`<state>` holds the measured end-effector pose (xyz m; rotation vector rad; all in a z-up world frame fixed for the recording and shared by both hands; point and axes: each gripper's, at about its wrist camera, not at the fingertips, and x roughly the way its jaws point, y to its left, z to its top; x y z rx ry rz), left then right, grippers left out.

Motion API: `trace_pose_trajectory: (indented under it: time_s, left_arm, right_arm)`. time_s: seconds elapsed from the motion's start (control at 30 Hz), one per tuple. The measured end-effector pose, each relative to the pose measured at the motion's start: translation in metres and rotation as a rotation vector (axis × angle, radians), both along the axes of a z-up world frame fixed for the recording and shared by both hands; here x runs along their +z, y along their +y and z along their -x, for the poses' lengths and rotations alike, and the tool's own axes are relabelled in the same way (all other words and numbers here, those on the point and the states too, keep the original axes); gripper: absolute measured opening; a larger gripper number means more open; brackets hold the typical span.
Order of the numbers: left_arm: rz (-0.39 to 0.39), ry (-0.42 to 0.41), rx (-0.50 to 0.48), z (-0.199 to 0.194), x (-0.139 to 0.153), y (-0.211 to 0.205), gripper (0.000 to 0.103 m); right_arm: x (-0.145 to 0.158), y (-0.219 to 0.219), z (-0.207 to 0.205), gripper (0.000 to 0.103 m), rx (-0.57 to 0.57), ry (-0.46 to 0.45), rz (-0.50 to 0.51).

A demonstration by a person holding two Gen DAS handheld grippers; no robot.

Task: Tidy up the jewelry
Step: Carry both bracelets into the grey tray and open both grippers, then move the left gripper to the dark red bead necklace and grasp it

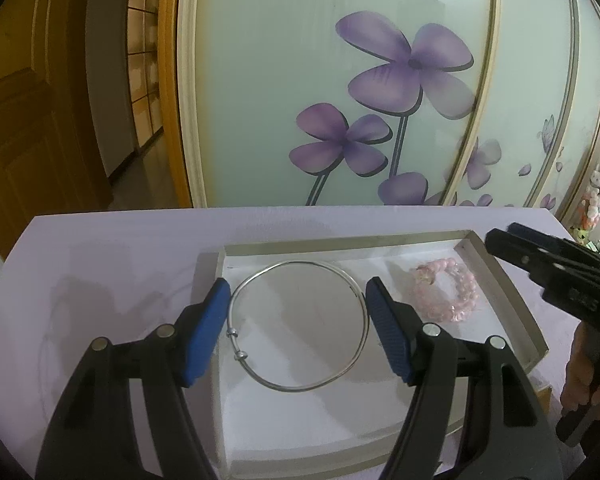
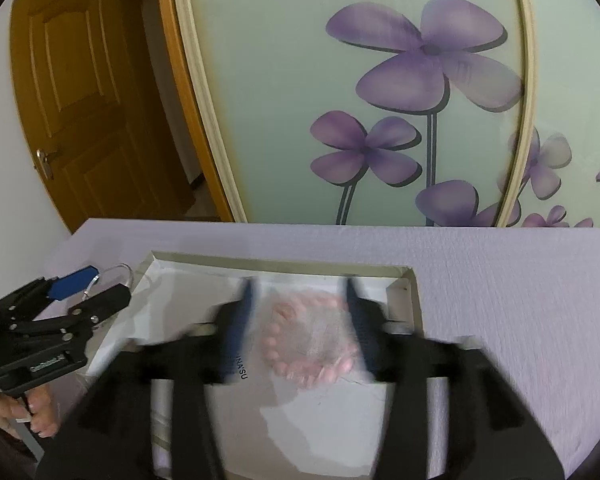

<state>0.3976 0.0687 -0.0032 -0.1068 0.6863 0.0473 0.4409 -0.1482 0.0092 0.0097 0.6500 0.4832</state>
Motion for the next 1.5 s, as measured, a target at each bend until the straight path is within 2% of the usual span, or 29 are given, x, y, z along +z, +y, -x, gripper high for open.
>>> trace_pose_trajectory:
  time_s: [0.23,0.43,0.73,0.9,1.17,1.37,1.5]
  left_arm:
    - [0.007,0.015,-0.018,-0.012,-0.004,-0.004,0.069]
    - [0.013,0.032,-0.021,-0.020,-0.011,-0.007,0.069]
    - [0.033,0.079,-0.035,-0.031,-0.022,-0.012,0.070]
    - [0.037,0.064,-0.031,-0.021,-0.019,-0.010,0.081]
    - [0.032,0.031,0.012,0.029,-0.001,0.011,0.085]
    - [0.001,0.012,0.056,0.105,0.003,0.026,0.086]
    - [0.016,0.001,0.056,0.164,-0.001,0.022,0.086]
  right_arm:
    - [0.002,-0.008,0.009,0.057,0.007,-0.016,0.020]
    - [-0.003,-0.006,0.016,0.057,0.010,-0.049,0.077]
    - [-0.008,-0.008,0.021,0.057,0.019,-0.052,0.087]
    - [-0.008,-0.017,0.027,0.057,0.005,-0.044,0.082]
    - [0.002,-0.031,0.062,0.057,-0.001,-0.051,0.047]
    - [0.006,-0.047,0.114,0.057,0.017,-0.042,-0.002]
    - [0.003,-0.052,0.158,0.057,0.041,-0.040,-0.009]
